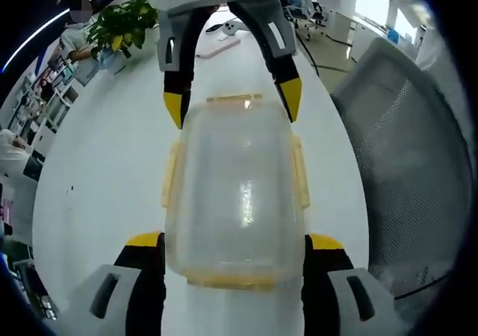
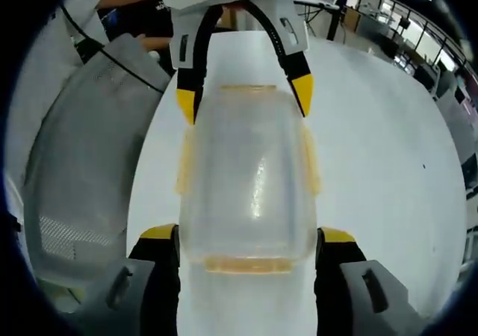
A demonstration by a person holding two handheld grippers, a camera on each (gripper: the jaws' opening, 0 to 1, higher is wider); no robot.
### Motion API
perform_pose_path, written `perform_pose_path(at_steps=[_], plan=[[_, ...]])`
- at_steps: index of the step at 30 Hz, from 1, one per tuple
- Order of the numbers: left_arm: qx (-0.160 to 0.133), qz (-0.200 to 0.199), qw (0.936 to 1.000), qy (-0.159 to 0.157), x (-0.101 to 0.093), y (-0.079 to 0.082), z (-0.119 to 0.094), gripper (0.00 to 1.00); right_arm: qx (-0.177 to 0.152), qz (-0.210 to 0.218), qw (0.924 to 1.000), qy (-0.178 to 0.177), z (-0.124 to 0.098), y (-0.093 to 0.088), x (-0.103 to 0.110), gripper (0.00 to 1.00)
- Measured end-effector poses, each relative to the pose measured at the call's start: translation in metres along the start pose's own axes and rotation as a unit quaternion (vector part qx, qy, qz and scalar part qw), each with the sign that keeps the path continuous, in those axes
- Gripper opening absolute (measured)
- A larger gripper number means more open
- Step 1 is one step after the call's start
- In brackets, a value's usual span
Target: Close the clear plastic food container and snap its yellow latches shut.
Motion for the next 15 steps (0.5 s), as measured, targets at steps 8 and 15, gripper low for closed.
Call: perform_pose_path(at_steps=[8,15], plan=[[-0.002,-0.002,1.0000,-0.007,0.0002,-0.0007,0.0016,0.74,0.005,-0.001,1.0000,0.006,0.0016,0.0002,-0.0003,0.71],[-0.001,-0.002,1.0000,-0.007,0.0073,-0.0034,0.0022,0.74,0.004,-0.001,1.0000,0.004,0.0024,0.0030,-0.0072,0.71]])
Point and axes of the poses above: the point that each gripper's makers call its tool centre point, and the gripper's own axes: z roughly forward along the fingers, x roughly to its left, y roughly out of its top, the point moved 5 cm from there along -z, roughly backward along the fingers, and after that the axes turned 5 degrees about z, right-handed, at the moved point
